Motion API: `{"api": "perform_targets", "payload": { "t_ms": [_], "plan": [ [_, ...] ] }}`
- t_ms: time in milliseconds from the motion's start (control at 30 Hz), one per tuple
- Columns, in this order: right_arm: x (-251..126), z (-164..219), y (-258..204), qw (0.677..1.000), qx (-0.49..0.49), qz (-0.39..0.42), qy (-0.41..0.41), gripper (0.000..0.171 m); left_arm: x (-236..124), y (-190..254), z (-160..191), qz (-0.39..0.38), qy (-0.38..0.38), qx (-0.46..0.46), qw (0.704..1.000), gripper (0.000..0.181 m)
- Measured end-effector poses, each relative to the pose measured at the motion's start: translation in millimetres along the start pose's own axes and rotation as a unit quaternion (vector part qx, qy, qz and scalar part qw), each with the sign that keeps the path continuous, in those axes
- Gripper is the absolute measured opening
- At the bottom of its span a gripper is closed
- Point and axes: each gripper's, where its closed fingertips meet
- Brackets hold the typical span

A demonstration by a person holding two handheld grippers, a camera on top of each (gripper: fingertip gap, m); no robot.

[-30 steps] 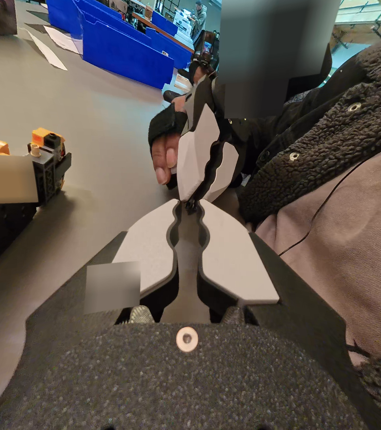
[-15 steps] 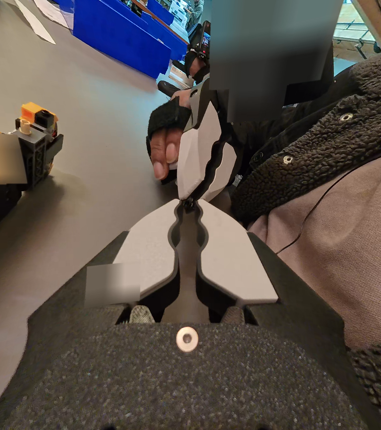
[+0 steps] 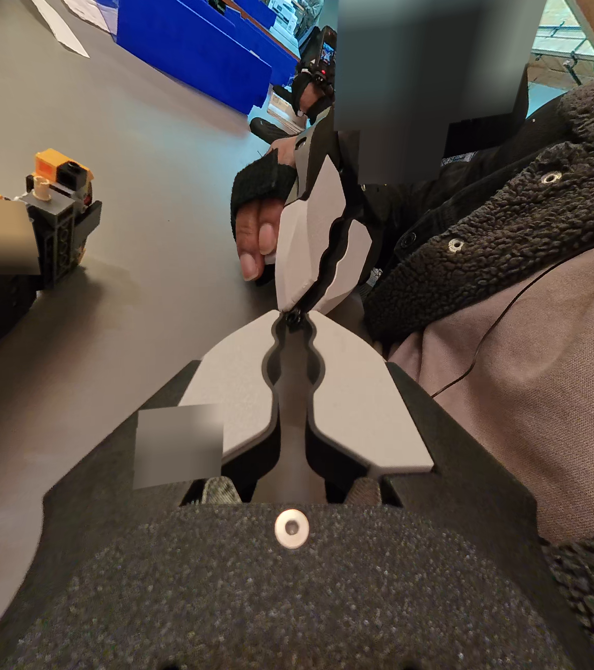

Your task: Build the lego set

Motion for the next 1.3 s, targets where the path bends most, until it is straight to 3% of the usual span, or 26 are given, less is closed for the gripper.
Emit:
{"api": "perform_targets", "payload": {
  "t_ms": [933,1300],
  "plan": [
    [3.5,2.2,8.8,0.999,0.037,-0.005,0.009,0.006,-0.2,-2.9,0.4,-0.011,0.000,0.013,1.000,0.009],
    [-0.7,-2.3,6.1,0.999,0.025,0.014,0.017,0.006,-3.1,-4.3,-3.6,-0.051,0.001,0.094,0.994,0.014]
  ]
}}
Point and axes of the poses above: each gripper's, where its closed fingertips meet, x out along the fingers, z out of its underside, y = z × x across the jaws, and after that the axes turned 1 degree about z, right-handed
